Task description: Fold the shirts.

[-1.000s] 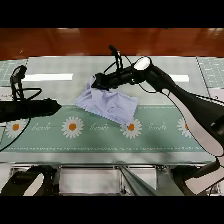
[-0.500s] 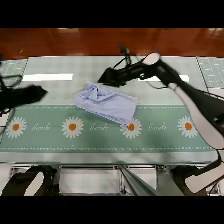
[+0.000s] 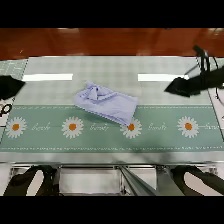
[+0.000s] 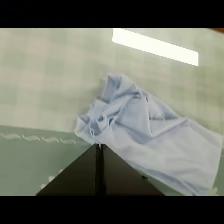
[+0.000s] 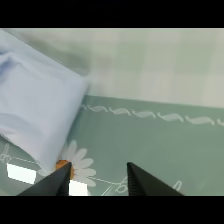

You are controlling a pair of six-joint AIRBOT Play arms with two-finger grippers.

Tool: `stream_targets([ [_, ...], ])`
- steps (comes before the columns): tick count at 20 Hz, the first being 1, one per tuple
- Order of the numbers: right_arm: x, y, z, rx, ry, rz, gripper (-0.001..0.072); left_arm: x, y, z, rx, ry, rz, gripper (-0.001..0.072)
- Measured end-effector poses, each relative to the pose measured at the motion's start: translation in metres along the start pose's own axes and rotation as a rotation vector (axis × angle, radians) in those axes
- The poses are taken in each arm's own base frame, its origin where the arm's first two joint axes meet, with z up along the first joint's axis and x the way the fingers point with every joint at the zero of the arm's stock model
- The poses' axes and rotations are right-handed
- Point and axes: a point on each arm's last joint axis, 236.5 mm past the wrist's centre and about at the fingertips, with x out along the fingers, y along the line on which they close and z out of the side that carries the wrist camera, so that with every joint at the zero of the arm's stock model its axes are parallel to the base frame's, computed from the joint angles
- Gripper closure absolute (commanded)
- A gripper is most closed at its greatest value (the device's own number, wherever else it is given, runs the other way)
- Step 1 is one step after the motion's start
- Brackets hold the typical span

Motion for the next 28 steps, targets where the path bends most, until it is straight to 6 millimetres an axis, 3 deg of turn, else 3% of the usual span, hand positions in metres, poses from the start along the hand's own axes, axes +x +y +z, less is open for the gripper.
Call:
stream_targets([
  [3, 0.04, -0.03, -0.04, 0.19, -0.017, 0.006, 0.0305, 0.03, -0.009, -0.067, -0.043, 0.164, -0.079, 0.069],
  [5, 0.07, -0.03, -0.057, 0.265, 0.004, 0.056, 0.0305, 0.046, -0.015, -0.106, -0.07, 0.255, -0.126, 0.069],
  [8, 0.111, -0.009, -0.074, 0.33, 0.078, 0.175, 0.0305, 0.059, -0.02, -0.138, -0.099, 0.32, -0.161, 0.069],
  [13, 0.158, 0.042, -0.077, 0.352, 0.189, 0.347, 0.0305, 0.069, -0.022, -0.148, -0.123, 0.318, -0.174, 0.069],
  [18, 0.184, 0.097, -0.065, 0.271, 0.256, 0.427, 0.0312, 0.071, -0.022, -0.148, -0.131, 0.311, -0.175, 0.069],
  [19, 0.188, 0.107, -0.064, 0.253, 0.264, 0.434, 0.0374, 0.072, -0.022, -0.148, -0.132, 0.31, -0.175, 0.069],
  [21, 0.194, 0.127, -0.06, 0.226, 0.279, 0.452, 0.0672, 0.072, -0.022, -0.147, -0.133, 0.306, -0.175, 0.069],
  [25, 0.192, 0.162, -0.05, 0.126, 0.281, 0.492, 0.0675, 0.072, -0.022, -0.146, -0.133, 0.302, -0.174, 0.069],
  [28, 0.173, 0.189, -0.03, -0.005, 0.265, 0.499, 0.0675, 0.073, -0.022, -0.146, -0.133, 0.299, -0.174, 0.069],
])
